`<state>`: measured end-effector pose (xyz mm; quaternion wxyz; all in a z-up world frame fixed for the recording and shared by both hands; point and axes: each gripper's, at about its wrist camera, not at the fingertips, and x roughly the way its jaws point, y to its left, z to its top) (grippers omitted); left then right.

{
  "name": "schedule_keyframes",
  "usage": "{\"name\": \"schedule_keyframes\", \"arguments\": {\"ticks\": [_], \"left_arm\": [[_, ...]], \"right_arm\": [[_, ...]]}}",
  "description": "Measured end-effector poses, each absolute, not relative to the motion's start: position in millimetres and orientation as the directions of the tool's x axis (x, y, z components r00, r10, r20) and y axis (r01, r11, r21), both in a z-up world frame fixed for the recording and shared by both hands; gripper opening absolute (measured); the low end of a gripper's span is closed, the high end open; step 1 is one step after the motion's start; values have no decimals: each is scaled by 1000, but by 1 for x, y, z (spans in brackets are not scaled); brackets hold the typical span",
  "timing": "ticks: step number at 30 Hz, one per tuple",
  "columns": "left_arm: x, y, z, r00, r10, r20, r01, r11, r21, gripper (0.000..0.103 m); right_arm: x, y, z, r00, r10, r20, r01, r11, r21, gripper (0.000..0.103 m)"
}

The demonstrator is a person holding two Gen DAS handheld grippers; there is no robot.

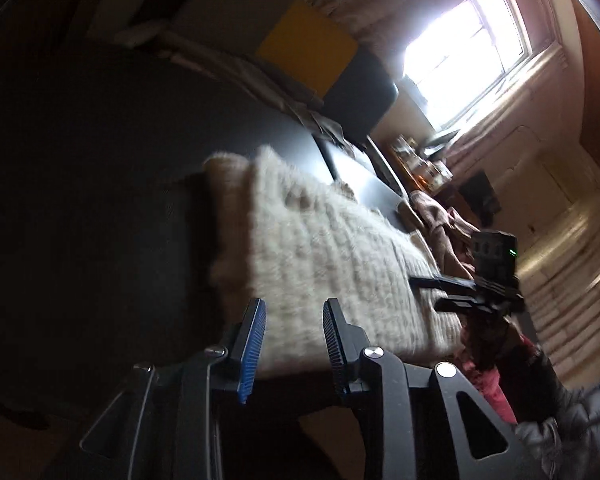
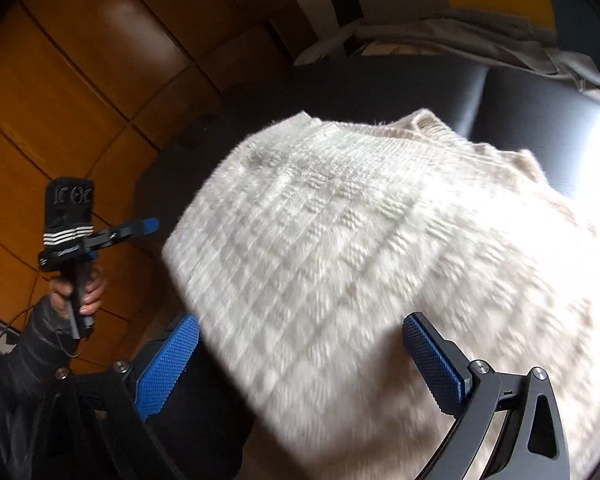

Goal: Fold clothes
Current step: 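Smooth the folded sweater with the right tool while the left tool pinches its edge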

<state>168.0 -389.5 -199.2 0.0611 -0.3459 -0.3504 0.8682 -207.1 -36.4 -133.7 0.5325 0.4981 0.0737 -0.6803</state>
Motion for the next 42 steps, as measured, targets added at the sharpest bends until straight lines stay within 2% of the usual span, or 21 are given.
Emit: {"name": "schedule_keyframes", "arguments": {"ticks": [9, 11, 15, 17, 21, 26, 28, 31, 33, 34, 35, 40, 42], "left_arm": [[137, -422, -244, -689, 556, -465, 24, -624, -781, 30], [130, -429, -247, -674, 612, -414, -16, -572, -820, 32], [123, -446, -252, -685, 612, -396, -10, -551, -834, 32], [120, -452, -253, -685, 640, -348, -38, -508, -860, 35], [109, -443, -254, -624, 690, -366, -92, -530, -843, 35], [108, -429, -248, -537, 786, -307, -171, -458, -872, 37], [108, -406, -248, -465, 825, -322, -197, -451, -871, 37], [114, -384, -251, -429, 831, -353, -200, -469, -860, 31], [118, -381, -248, -464, 801, -377, -179, -502, -846, 21], [116, -380, -246, -478, 779, -406, -164, -533, -830, 9], [114, -378, -244, -482, 757, -441, -150, -568, -809, 5], [137, -368, -258, -427, 706, -565, -67, -648, -759, 5], [142, -366, -261, -425, 694, -582, -37, -655, -754, 6]], "right_arm": [[-214, -33, -144, 86, -690, -719, 787, -395, 474, 103], [-213, -38, -145, 78, -683, -726, 787, -405, 466, 103], [-211, -45, -146, 63, -676, -734, 785, -420, 454, 103], [-211, -48, -147, 58, -676, -735, 783, -426, 453, 103], [-210, -55, -149, 48, -674, -737, 779, -437, 450, 103], [-206, -56, -152, 55, -671, -740, 781, -433, 451, 103], [-207, -56, -153, 62, -673, -737, 782, -426, 456, 103], [-209, -59, -156, 66, -684, -726, 781, -418, 464, 103], [-207, -60, -157, 60, -685, -726, 791, -411, 453, 103], [-206, -61, -158, 57, -683, -729, 796, -409, 445, 103], [-205, -62, -158, 55, -679, -732, 800, -409, 440, 103], [-202, -63, -158, 93, -667, -740, 791, -402, 462, 103], [-195, -62, -163, 87, -668, -739, 820, -374, 434, 103]]}}
